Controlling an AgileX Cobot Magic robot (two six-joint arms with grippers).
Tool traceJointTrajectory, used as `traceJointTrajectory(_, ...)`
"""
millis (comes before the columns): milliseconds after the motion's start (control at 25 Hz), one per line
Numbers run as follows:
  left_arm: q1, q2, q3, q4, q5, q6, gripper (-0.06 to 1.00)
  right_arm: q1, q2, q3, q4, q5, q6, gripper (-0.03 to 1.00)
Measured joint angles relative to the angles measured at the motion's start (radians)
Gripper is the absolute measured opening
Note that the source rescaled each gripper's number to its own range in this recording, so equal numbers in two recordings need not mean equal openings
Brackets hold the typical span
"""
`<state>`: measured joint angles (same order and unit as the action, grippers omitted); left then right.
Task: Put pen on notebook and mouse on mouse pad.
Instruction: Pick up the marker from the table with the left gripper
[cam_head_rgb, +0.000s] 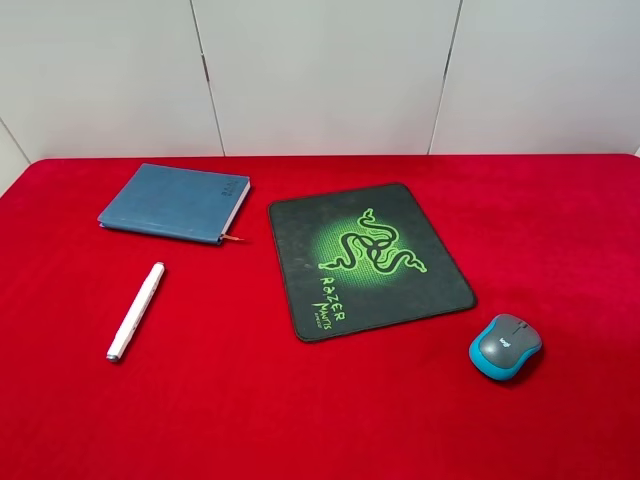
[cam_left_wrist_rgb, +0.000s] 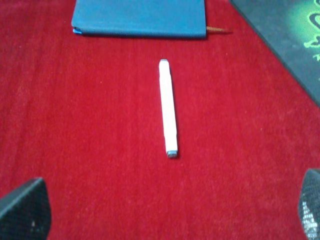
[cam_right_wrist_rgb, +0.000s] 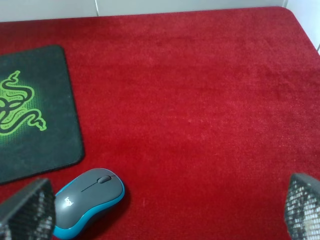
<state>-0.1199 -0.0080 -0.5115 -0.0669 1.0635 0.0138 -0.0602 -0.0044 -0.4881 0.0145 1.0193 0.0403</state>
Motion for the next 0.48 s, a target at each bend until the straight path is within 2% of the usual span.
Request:
traceJointTrajectory(160,0.0,0.067,-0.03,0.0,0.004,-0.014,0.99,0.0,0.0,0.0,0.0,0.0,0.0,1.0)
traceJointTrajectory(480,0.0,0.393,-0.129,-0.002,-0.003,-0.014,0.99,0.0,0.0,0.0,0.0,0.0,0.0,1.0)
